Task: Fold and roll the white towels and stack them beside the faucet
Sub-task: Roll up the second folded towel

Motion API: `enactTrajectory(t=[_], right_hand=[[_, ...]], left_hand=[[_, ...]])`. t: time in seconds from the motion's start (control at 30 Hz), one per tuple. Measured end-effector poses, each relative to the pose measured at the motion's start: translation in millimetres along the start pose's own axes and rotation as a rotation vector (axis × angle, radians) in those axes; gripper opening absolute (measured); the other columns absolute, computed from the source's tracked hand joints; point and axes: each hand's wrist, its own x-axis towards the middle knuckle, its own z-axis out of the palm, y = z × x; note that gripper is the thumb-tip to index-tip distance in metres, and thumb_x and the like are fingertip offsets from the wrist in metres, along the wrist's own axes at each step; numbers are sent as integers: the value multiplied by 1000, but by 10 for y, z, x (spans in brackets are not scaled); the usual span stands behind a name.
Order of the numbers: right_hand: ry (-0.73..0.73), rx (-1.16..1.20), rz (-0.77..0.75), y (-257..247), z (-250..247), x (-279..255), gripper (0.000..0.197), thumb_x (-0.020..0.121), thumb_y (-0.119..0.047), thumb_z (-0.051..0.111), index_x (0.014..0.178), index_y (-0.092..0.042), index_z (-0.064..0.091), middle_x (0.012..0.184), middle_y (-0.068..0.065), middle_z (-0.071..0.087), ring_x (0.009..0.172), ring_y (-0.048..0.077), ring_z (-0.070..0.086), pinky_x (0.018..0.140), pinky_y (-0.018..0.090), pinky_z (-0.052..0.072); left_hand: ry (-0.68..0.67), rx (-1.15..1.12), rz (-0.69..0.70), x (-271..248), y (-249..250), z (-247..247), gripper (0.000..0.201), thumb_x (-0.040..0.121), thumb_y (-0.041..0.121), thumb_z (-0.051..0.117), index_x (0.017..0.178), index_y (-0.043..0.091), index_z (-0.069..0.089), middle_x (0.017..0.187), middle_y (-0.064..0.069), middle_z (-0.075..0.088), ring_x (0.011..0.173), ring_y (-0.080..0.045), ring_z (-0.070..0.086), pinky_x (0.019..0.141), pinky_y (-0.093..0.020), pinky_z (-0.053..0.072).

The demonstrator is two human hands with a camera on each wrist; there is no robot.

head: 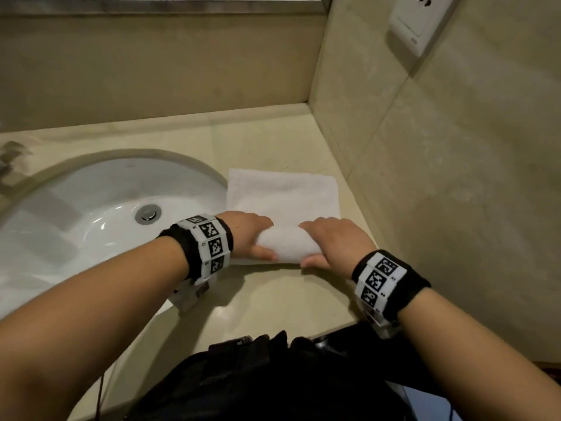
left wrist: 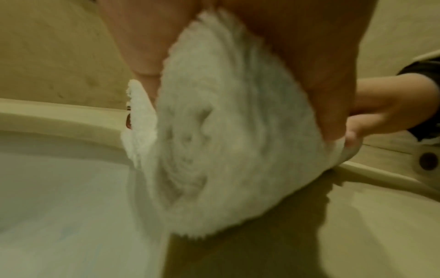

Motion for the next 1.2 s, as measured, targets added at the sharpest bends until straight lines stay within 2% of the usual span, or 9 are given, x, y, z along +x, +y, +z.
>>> enactTrajectory(t=[0.2,0.37,0.5,0.7,0.87,0.93,1.0,1.13,1.2], right_hand=[[-267,402,148,130,-181,292,49,83,-53,52,121,-22,50,121,5,59,108,24,53,84,31,37],[29,108,92,139,-140,254,67,75,-61,56,128,-23,43,124,3,50,113,24,47,93,36,37],[-5,39,121,114,-81,309,66,75,-61,56,128,-24,44,123,1,54,110,23,50,90,36,37],[-184,402,194,349,-300,595,39,89,-50,45,116,-24,57,122,0,60,108,20,54,81,27,34],[32,99,81,281,-292,572,60,80,-56,53,130,-22,46,129,5,50,118,26,45,99,37,34],[32,30,74,231,-261,530,75,73,-62,58,134,-23,40,130,3,49,118,25,45,99,36,31],[-18,24,99,219,-287,570,66,75,-59,57,130,-25,44,124,2,55,113,24,50,94,34,35],[-194,320,160,284,-423,688,47,78,-57,56,112,-25,55,107,0,63,100,23,58,77,31,39],[-251,421,175,321,-454,731,47,78,-58,55,112,-25,55,105,0,63,98,22,58,77,31,40]], left_hand=[[206,260,25,33,-101,-13,85,67,73,52,132,21,34,124,-5,51,111,-27,50,91,-40,45],[108,135,-3,218,-207,-134,66,70,70,50,116,23,45,104,-2,62,90,-24,58,74,-32,47],[7,32,-44,322,-268,-226,67,62,78,45,111,33,48,98,6,64,87,-19,58,74,-30,46],[189,203,140,297,-358,-239,95,59,76,55,134,24,30,126,-2,48,111,-25,50,92,-39,44],[103,54,70,421,-385,-390,63,72,63,54,123,30,40,113,1,61,99,-24,58,80,-31,45],[-38,-40,23,473,-382,-456,63,73,64,55,124,30,40,116,3,60,103,-22,57,82,-29,43],[-96,-124,-13,476,-384,-467,67,72,64,57,126,29,40,119,3,59,104,-20,55,84,-29,42],[240,160,111,308,-355,-374,80,70,68,54,133,23,34,126,-4,51,108,-25,51,90,-36,43],[290,298,146,277,-349,-343,84,69,67,55,135,23,28,124,-5,50,106,-27,51,88,-38,42]])
